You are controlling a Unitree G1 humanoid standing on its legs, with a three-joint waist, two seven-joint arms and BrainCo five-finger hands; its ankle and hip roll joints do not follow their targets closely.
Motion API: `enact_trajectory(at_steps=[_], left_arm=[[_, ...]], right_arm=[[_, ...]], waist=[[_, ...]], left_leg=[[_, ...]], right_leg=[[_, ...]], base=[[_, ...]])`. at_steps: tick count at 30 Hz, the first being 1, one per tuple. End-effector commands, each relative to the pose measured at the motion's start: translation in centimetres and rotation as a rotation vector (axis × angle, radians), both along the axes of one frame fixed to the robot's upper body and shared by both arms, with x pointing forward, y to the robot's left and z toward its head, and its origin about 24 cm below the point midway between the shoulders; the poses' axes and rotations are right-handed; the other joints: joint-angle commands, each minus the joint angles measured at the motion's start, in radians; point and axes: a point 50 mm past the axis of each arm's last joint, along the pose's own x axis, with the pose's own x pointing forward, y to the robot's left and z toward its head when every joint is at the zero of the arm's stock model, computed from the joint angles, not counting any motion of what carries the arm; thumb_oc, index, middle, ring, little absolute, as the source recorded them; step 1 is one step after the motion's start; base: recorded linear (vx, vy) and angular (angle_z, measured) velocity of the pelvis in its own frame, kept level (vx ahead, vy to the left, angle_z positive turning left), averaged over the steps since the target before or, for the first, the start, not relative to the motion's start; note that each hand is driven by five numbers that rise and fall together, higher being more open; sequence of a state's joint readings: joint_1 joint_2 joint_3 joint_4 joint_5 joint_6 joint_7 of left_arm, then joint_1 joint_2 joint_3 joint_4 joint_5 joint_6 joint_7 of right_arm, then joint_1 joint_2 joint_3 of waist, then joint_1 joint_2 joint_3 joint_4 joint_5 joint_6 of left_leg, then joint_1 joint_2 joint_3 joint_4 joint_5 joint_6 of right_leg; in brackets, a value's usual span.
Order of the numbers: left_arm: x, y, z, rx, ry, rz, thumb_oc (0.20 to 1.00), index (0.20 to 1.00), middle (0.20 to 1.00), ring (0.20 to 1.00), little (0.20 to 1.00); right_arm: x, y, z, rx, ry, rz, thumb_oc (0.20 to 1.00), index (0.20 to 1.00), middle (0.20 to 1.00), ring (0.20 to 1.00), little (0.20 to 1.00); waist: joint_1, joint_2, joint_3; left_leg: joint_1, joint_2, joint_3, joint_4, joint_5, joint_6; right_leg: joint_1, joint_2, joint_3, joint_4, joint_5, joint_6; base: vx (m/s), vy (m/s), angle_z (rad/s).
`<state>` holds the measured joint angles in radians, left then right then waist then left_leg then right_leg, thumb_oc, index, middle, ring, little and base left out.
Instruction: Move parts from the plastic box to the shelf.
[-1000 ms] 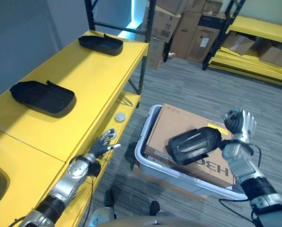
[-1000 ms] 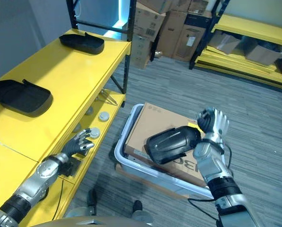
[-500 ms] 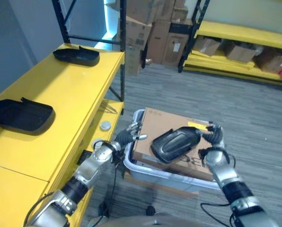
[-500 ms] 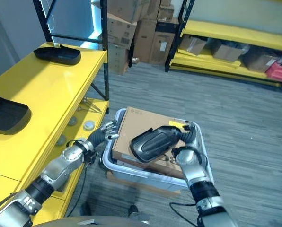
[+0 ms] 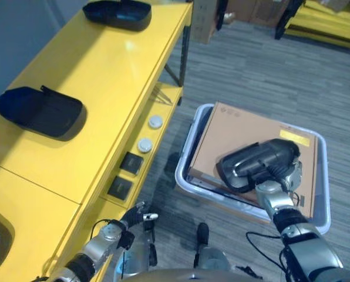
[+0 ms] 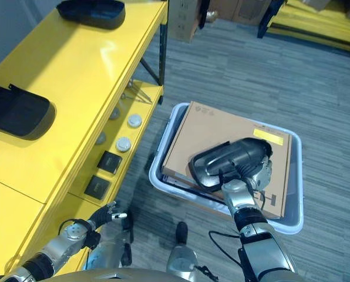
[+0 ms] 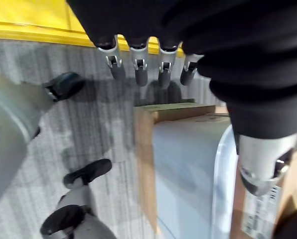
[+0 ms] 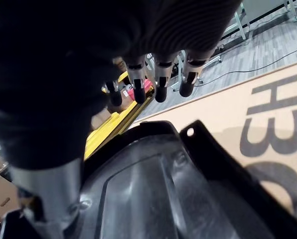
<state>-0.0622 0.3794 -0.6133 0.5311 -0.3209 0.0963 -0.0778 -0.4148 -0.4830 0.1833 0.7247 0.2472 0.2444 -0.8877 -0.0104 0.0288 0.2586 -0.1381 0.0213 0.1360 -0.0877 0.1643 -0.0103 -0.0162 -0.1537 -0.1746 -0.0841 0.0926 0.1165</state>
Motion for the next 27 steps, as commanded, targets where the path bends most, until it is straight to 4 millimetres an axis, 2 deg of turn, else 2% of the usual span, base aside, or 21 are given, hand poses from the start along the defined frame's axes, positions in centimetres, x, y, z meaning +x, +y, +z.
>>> enact_trajectory(at_steps=[1,5,7,12,13,15,18,20,26,27], left_arm=[[2.3,-3.0,1.6,-0.063,-0.157,-0.041,1.000,1.000,1.000,1.000,1.000],[2.3,-3.0,1.5,-0.074,-0.165,-0.006,1.000,1.000,1.000,1.000,1.000],[2.7,-3.4,1.7,-0.089,-0.183,0.001,1.000,1.000,1.000,1.000,1.000],[3.8,-3.7,2.4,-0.103,-0.217,0.012,1.000,1.000,1.000,1.000,1.000],[3.9,-3.6,2.5,-0.102,-0.221,0.012,1.000,1.000,1.000,1.000,1.000],[4.2,-3.6,2.5,-0.102,-0.222,0.009,1.000,1.000,1.000,1.000,1.000],[4.0,-4.1,2.3,-0.107,-0.217,-0.003,1.000,1.000,1.000,1.000,1.000],[3.9,-4.3,2.2,-0.110,-0.216,-0.003,1.000,1.000,1.000,1.000,1.000],[3.7,-4.2,1.9,-0.106,-0.204,0.000,1.000,1.000,1.000,1.000,1.000],[3.5,-4.0,1.8,-0.103,-0.200,-0.002,1.000,1.000,1.000,1.000,1.000]], right_arm=[[0.7,-1.6,2.4,-0.054,-0.084,-0.084,1.000,1.000,1.000,1.000,1.000],[0.2,-1.0,1.1,-0.024,-0.021,-0.054,1.000,1.000,1.000,1.000,1.000],[0.3,-0.4,0.0,-0.001,0.074,-0.009,1.000,1.000,1.000,1.000,1.000],[0.8,0.1,-0.7,0.023,0.142,-0.024,1.000,1.000,1.000,1.000,1.000],[0.8,0.2,-0.9,0.044,0.158,-0.033,0.805,0.805,0.805,0.805,0.805],[0.6,0.6,-1.9,0.084,0.198,-0.051,0.200,0.200,0.200,0.200,0.200],[-0.5,0.7,-3.7,0.141,0.232,-0.122,0.200,0.200,0.200,0.200,0.200],[-0.9,0.5,-4.1,0.155,0.230,-0.155,0.200,0.200,0.200,0.200,0.200],[-1.5,-0.6,-4.0,0.150,0.203,-0.228,0.200,0.200,0.200,0.200,0.200],[-1.4,-1.3,-3.6,0.136,0.186,-0.243,0.200,0.200,0.200,0.200,0.200]], waist=[[0.017,0.032,-0.026],[0.018,0.043,-0.008],[0.022,0.054,0.011],[0.039,0.071,0.051],[0.042,0.073,0.058],[0.052,0.076,0.065],[0.066,0.083,0.066],[0.072,0.087,0.067],[0.080,0.095,0.064],[0.080,0.097,0.063]], left_leg=[[0.116,0.050,-0.024,0.000,-0.112,-0.059],[0.106,0.044,-0.033,0.000,-0.110,-0.060],[0.094,0.038,-0.038,0.000,-0.105,-0.062],[0.064,0.031,-0.054,0.000,-0.093,-0.065],[0.059,0.030,-0.059,0.000,-0.092,-0.066],[0.052,0.027,-0.066,0.000,-0.089,-0.067],[0.049,0.025,-0.075,0.000,-0.088,-0.067],[0.048,0.025,-0.079,0.000,-0.088,-0.066],[0.052,0.025,-0.084,0.000,-0.088,-0.068],[0.055,0.024,-0.085,0.000,-0.089,-0.069]], right_leg=[[-0.008,-0.039,0.003,-0.003,0.041,0.049],[-0.015,-0.047,0.001,-0.003,0.043,0.050],[-0.025,-0.054,0.000,-0.003,0.047,0.049],[-0.048,-0.062,-0.007,-0.003,0.053,0.048],[-0.051,-0.062,-0.011,-0.003,0.053,0.048],[-0.053,-0.064,-0.021,-0.003,0.054,0.047],[-0.050,-0.067,-0.034,-0.003,0.052,0.046],[-0.049,-0.068,-0.039,-0.003,0.052,0.045],[-0.043,-0.070,-0.045,-0.003,0.050,0.045],[-0.041,-0.071,-0.046,-0.003,0.050,0.045]], base=[[0.00,0.104,0.04],[0.00,0.077,0.00],[-0.03,0.084,-0.01],[-0.06,0.023,-0.01],[-0.04,-0.006,0.04],[-0.02,-0.013,0.07],[0.01,-0.020,0.12],[0.00,-0.013,0.06],[0.01,-0.017,0.09],[0.01,-0.014,0.06]])
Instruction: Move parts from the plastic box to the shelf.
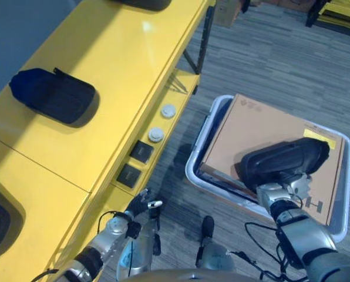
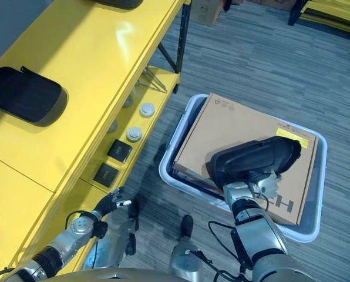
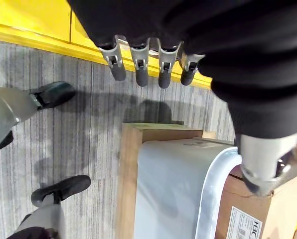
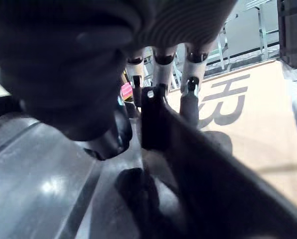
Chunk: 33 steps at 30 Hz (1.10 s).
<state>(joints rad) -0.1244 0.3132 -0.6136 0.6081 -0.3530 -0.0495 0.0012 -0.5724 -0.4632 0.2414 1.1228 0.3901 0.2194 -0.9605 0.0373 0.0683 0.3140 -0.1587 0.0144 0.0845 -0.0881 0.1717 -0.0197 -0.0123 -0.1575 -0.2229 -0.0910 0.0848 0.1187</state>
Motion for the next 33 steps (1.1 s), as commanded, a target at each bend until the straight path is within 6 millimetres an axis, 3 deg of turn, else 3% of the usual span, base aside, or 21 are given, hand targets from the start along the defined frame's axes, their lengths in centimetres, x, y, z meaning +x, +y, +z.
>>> enact_trajectory(at_steps=[1,6,9,14,15,20,24,27,33], left_arm=[[1.3,-2.4,0.8,-0.032,-0.056,-0.075,1.000,1.000,1.000,1.000,1.000],[1.2,-2.0,0.8,-0.029,-0.053,-0.065,1.000,1.000,1.000,1.000,1.000],[1.4,-1.6,1.0,-0.029,-0.061,-0.057,1.000,1.000,1.000,1.000,1.000],[1.0,0.2,1.1,-0.018,-0.066,-0.023,1.000,1.000,1.000,1.000,1.000],[0.9,0.9,1.0,-0.010,-0.066,-0.011,1.000,1.000,1.000,1.000,1.000],[1.0,1.6,1.1,-0.027,-0.066,0.004,1.000,1.000,1.000,1.000,1.000],[1.5,1.7,1.9,-0.040,-0.104,-0.014,1.000,1.000,1.000,1.000,1.000],[3.4,0.8,4.5,-0.126,-0.163,-0.052,1.000,1.000,1.000,1.000,1.000],[5.2,-1.9,7.6,-0.292,-0.164,-0.087,1.000,1.000,1.000,1.000,1.000]], right_arm=[[-0.7,0.1,-1.2,0.097,0.016,-0.037,0.200,0.200,0.200,0.200,0.200],[-0.1,-1.8,0.9,-0.003,-0.069,-0.043,0.200,0.200,0.200,0.200,0.200],[1.0,-3.0,3.7,-0.120,-0.160,0.017,0.200,0.200,0.200,0.200,0.200],[3.0,-3.8,10.1,-0.448,-0.239,0.271,0.200,0.200,0.200,0.200,0.200],[3.2,-3.9,12.0,-0.603,-0.198,0.360,0.200,0.200,0.200,0.200,0.200],[3.6,-3.2,14.3,-0.785,-0.134,0.508,0.200,0.200,0.200,0.200,0.200],[3.6,-2.1,14.6,-0.883,-0.068,0.643,0.200,0.200,0.200,0.200,0.200],[3.5,-0.1,14.7,-1.001,0.001,0.820,0.200,0.200,0.200,0.200,0.200],[3.5,2.0,15.4,-1.094,-0.010,0.937,0.200,0.200,0.200,0.200,0.200]], waist=[[0.033,0.057,0.007],[0.027,0.059,0.006],[0.022,0.056,0.008],[-0.003,0.031,-0.006],[-0.011,0.016,-0.015],[-0.020,-0.017,-0.038],[-0.029,-0.044,-0.066],[-0.039,-0.073,-0.111],[-0.059,-0.094,-0.145]], left_leg=[[0.076,0.031,-0.033,0.001,-0.097,-0.060],[0.082,0.032,-0.029,0.001,-0.098,-0.062],[0.084,0.033,-0.028,0.001,-0.098,-0.064],[0.093,0.039,-0.021,0.001,-0.097,-0.069],[0.098,0.043,-0.016,0.001,-0.098,-0.069],[0.110,0.054,-0.007,0.001,-0.101,-0.070],[0.129,0.068,0.002,0.001,-0.104,-0.071],[0.163,0.091,0.020,0.001,-0.110,-0.073],[0.195,0.112,0.041,0.001,-0.113,-0.075]], right_leg=[[-0.044,-0.067,0.002,0.004,0.057,0.043],[-0.042,-0.067,0.007,0.004,0.057,0.045],[-0.042,-0.065,0.010,0.004,0.057,0.047],[-0.039,-0.055,0.024,0.004,0.056,0.051],[-0.036,-0.051,0.029,0.004,0.055,0.052],[-0.026,-0.041,0.032,0.004,0.052,0.053],[-0.010,-0.030,0.032,0.004,0.046,0.052],[0.018,-0.013,0.028,0.004,0.035,0.051],[0.042,0.002,0.028,0.004,0.025,0.046]], base=[[0.02,-0.020,0.05],[0.00,-0.009,0.02],[0.00,-0.011,0.00],[0.02,-0.046,-0.02],[0.02,-0.077,-0.01],[0.01,-0.087,-0.07],[0.03,-0.102,-0.06],[0.04,-0.145,-0.10],[0.01,-0.072,-0.01]])
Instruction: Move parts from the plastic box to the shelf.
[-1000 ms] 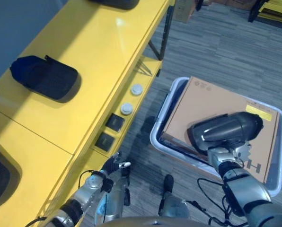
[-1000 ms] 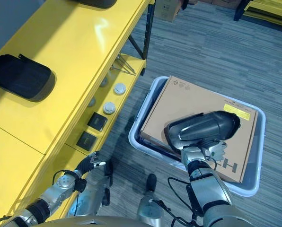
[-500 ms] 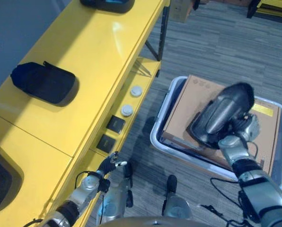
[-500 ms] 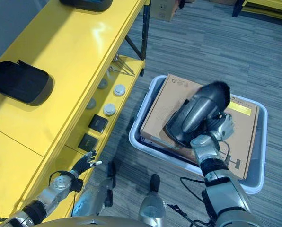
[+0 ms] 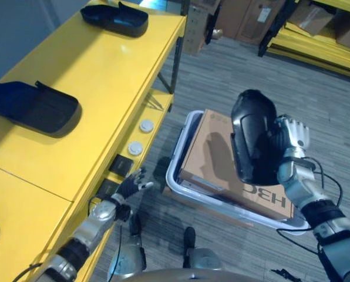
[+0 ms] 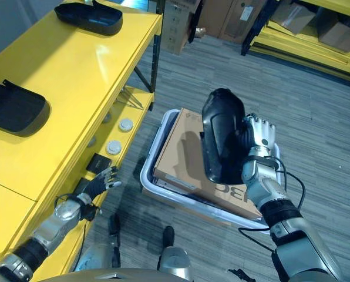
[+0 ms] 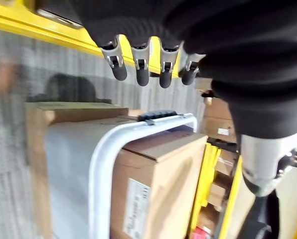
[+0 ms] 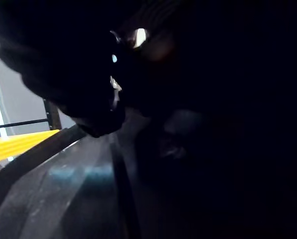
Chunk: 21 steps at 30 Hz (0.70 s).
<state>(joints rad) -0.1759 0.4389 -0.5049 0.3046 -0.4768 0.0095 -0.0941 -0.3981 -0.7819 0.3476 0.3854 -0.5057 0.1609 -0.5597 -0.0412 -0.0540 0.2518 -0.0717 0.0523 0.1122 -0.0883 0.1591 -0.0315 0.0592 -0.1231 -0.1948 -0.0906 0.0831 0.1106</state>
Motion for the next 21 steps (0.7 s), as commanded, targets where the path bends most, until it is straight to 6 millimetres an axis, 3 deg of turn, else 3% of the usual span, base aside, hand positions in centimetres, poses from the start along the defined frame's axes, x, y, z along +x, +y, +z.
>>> enact_trajectory(at_steps=[1,8,16,21], left_arm=[[1.3,-4.1,1.1,-0.195,0.076,-0.070,1.000,1.000,1.000,1.000,1.000],[2.3,-8.2,3.4,-0.446,0.192,-0.121,1.000,1.000,1.000,1.000,1.000],[3.4,-10.6,5.1,-0.498,0.155,-0.180,1.000,1.000,1.000,1.000,1.000],[3.6,-11.3,5.7,-0.498,0.147,-0.200,1.000,1.000,1.000,1.000,1.000]], right_arm=[[0.6,0.0,4.0,-0.204,-0.087,0.080,0.200,0.200,0.200,0.200,0.200],[1.3,3.3,5.6,-0.204,-0.145,0.227,0.200,0.200,0.200,0.200,0.200],[2.1,7.4,6.6,-0.174,-0.169,0.419,0.200,0.200,0.200,0.200,0.200],[2.0,9.9,6.1,-0.148,-0.169,0.542,0.200,0.200,0.200,0.200,0.200]], waist=[[0.013,0.022,-0.094],[-0.016,0.009,-0.126],[-0.036,0.006,-0.150],[-0.038,0.014,-0.157]], left_leg=[[0.115,0.079,0.020,0.001,-0.100,-0.064],[0.154,0.100,0.051,0.001,-0.105,-0.067],[0.182,0.110,0.073,0.001,-0.112,-0.066],[0.190,0.112,0.074,0.001,-0.112,-0.068]], right_leg=[[-0.024,-0.029,0.001,0.003,0.025,0.053],[0.000,-0.012,0.008,0.003,0.012,0.046],[0.021,0.004,0.023,0.003,-0.003,0.035],[0.031,0.007,0.024,0.003,-0.009,0.034]], base=[[-0.03,-0.055,-0.04],[-0.03,-0.035,-0.10],[-0.02,-0.009,-0.11],[-0.02,0.027,-0.04]])
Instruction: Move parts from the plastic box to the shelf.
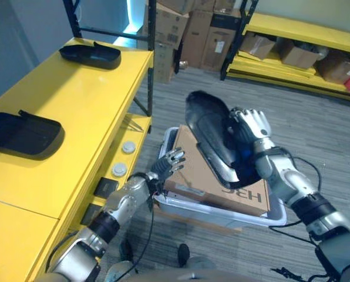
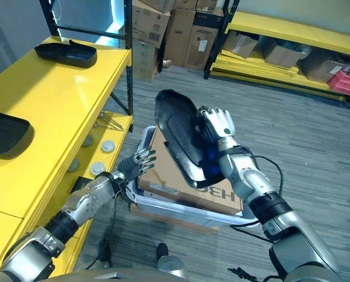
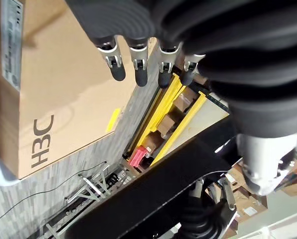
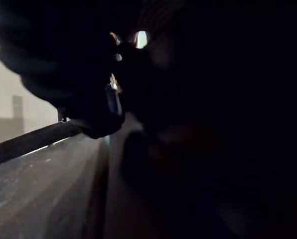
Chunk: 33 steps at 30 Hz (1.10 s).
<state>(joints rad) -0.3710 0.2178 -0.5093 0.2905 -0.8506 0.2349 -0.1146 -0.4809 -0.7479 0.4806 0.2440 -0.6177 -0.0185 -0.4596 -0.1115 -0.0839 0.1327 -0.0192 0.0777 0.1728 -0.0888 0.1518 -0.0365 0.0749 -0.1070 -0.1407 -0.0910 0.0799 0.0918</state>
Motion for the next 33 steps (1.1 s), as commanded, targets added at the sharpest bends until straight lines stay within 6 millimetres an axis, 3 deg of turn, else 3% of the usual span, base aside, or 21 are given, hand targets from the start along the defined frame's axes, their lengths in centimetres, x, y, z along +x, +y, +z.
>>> enact_trajectory(at_steps=[1,4,12,15,16,17,18,19,30,31,33], left_arm=[[1.0,-2.7,1.6,-0.038,-0.049,-0.071,1.000,1.000,1.000,1.000,1.000],[1.1,-2.7,1.8,-0.064,-0.051,-0.072,1.000,1.000,1.000,1.000,1.000],[1.4,-2.7,2.5,-0.167,-0.052,-0.041,1.000,1.000,1.000,1.000,1.000],[1.3,-2.7,2.5,-0.195,-0.042,-0.045,0.827,0.827,0.827,0.827,0.827],[1.2,-2.7,2.6,-0.219,-0.036,-0.049,0.570,0.570,0.570,0.570,0.570],[1.2,-2.6,2.6,-0.223,-0.040,-0.050,0.451,0.451,0.451,0.451,0.451],[1.2,-2.5,2.6,-0.226,-0.047,-0.050,0.278,0.278,0.278,0.278,0.278],[1.3,-2.4,2.7,-0.229,-0.059,-0.054,0.200,0.200,0.200,0.200,0.200],[1.0,-2.6,3.1,-0.249,-0.076,-0.087,0.200,0.200,0.200,0.200,0.200],[0.9,-2.6,3.0,-0.237,-0.067,-0.081,1.000,1.000,1.000,1.000,1.000],[0.9,-2.5,2.7,-0.205,-0.083,-0.102,1.000,1.000,1.000,1.000,1.000]], right_arm=[[1.1,2.2,4.4,-0.023,-0.154,0.127,0.200,0.200,0.200,0.200,0.200],[0.5,4.0,4.2,-0.001,-0.152,0.213,0.200,0.200,0.200,0.200,0.200],[-0.5,6.1,3.8,0.077,-0.116,0.306,0.200,0.200,0.200,0.200,0.200],[-0.8,6.6,3.8,0.107,-0.115,0.346,0.200,0.200,0.200,0.200,0.200],[-1.1,6.8,3.8,0.124,-0.118,0.371,0.200,0.200,0.200,0.200,0.200],[-1.3,6.9,3.8,0.124,-0.119,0.381,0.200,0.200,0.200,0.200,0.200],[-1.4,7.2,3.9,0.130,-0.118,0.399,0.200,0.200,0.200,0.200,0.200],[-1.6,7.4,3.9,0.134,-0.110,0.416,0.200,0.200,0.200,0.200,0.200],[-2.9,9.5,3.1,0.154,-0.047,0.533,0.200,0.200,0.200,0.200,0.200],[-2.9,9.7,2.9,0.156,-0.043,0.531,0.200,0.200,0.200,0.200,0.200],[-2.9,9.8,2.7,0.159,-0.040,0.529,0.200,0.200,0.200,0.200,0.200]], waist=[[0.033,0.044,-0.038],[0.039,0.045,-0.036],[0.046,0.042,-0.028],[0.050,0.042,-0.028],[0.051,0.042,-0.028],[0.052,0.042,-0.028],[0.052,0.042,-0.028],[0.053,0.041,-0.028],[0.062,0.039,-0.031],[0.064,0.038,-0.031],[0.066,0.038,-0.031]], left_leg=[[0.137,0.087,0.013,0.002,-0.105,-0.063],[0.137,0.081,0.005,0.002,-0.108,-0.057],[0.134,0.071,-0.010,0.002,-0.114,-0.051],[0.136,0.069,-0.012,0.002,-0.114,-0.051],[0.135,0.068,-0.013,0.002,-0.115,-0.049],[0.135,0.067,-0.013,0.002,-0.115,-0.048],[0.136,0.067,-0.013,0.002,-0.115,-0.048],[0.137,0.066,-0.014,0.002,-0.116,-0.047],[0.141,0.058,-0.024,0.002,-0.121,-0.040],[0.141,0.057,-0.026,0.002,-0.121,-0.040],[0.141,0.055,-0.028,0.002,-0.122,-0.039]], right_leg=[[0.016,-0.009,-0.030,0.004,-0.006,0.052],[0.020,-0.010,-0.036,0.004,-0.011,0.051],[0.022,-0.013,-0.046,0.004,-0.012,0.054],[0.024,-0.014,-0.048,0.004,-0.011,0.055],[0.025,-0.015,-0.050,0.004,-0.011,0.054],[0.025,-0.015,-0.050,0.004,-0.011,0.054],[0.026,-0.015,-0.050,0.004,-0.011,0.054],[0.027,-0.015,-0.050,0.004,-0.012,0.053],[0.036,-0.015,-0.052,0.004,-0.015,0.051],[0.037,-0.016,-0.053,0.004,-0.015,0.051],[0.038,-0.017,-0.055,0.004,-0.015,0.053]], base=[[0.00,0.000,0.00],[-0.02,0.015,0.03],[-0.04,0.004,0.03],[0.00,0.000,0.00],[0.00,0.000,0.00],[0.00,0.000,0.00],[0.00,0.000,0.00],[0.00,0.000,0.00],[0.00,0.000,0.00],[0.00,0.000,0.00],[0.00,0.000,0.00]])
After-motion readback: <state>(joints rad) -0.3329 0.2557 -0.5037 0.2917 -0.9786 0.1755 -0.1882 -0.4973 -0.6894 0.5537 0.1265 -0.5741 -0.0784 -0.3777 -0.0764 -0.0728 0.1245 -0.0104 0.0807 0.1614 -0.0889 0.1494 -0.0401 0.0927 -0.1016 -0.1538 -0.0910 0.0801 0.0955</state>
